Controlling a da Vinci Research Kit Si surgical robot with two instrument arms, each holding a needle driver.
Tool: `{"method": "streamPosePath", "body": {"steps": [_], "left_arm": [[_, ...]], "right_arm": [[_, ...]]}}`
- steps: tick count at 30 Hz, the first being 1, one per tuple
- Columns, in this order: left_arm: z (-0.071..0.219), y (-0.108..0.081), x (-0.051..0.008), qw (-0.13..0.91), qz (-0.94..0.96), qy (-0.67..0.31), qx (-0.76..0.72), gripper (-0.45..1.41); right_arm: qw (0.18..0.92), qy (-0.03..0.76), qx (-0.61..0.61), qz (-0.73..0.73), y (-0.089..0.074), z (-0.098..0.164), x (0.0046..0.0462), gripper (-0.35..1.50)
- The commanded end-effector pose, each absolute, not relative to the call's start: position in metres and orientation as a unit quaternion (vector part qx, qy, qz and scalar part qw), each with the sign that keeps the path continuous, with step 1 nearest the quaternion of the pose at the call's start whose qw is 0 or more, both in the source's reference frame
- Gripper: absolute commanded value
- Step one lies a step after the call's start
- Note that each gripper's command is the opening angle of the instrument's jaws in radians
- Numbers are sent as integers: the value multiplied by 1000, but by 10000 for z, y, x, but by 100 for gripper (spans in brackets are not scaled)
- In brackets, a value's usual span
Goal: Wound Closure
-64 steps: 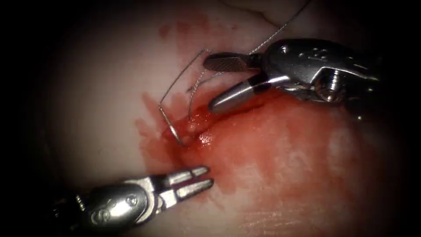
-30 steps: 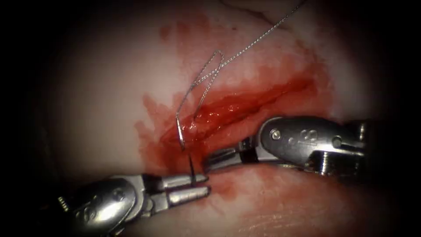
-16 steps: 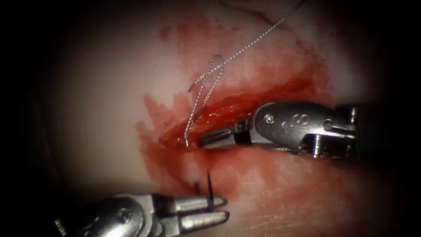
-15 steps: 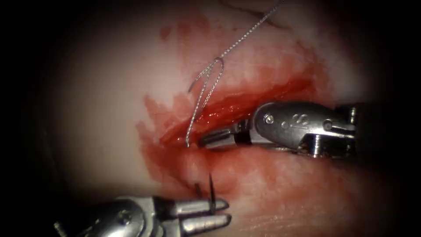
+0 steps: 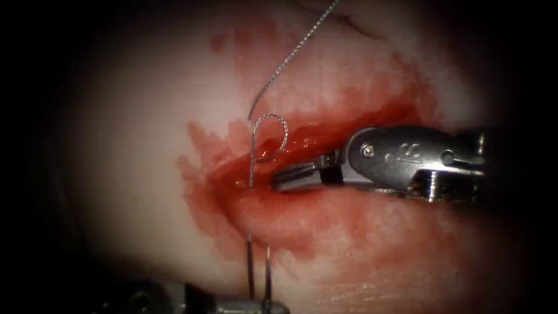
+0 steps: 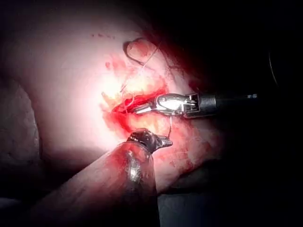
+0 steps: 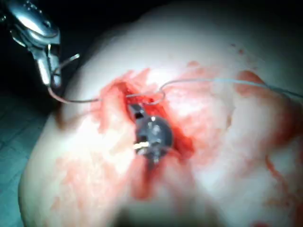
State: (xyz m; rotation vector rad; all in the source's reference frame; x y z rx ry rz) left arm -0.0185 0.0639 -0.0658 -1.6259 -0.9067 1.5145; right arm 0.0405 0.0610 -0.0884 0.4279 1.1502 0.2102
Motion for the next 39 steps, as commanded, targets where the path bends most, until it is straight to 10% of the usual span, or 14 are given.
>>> {"method": "streamPosePath", "body": {"steps": [1, 39], "left_arm": [[-659, 639, -193, 353, 585, -365, -632, -35], [-795, 695, -147, 256, 595, -251, -719, -35]], "right_arm": [[810, 542, 198, 101, 612, -892, 407, -35], [832, 521, 153, 112, 607, -853, 415, -35]]}}
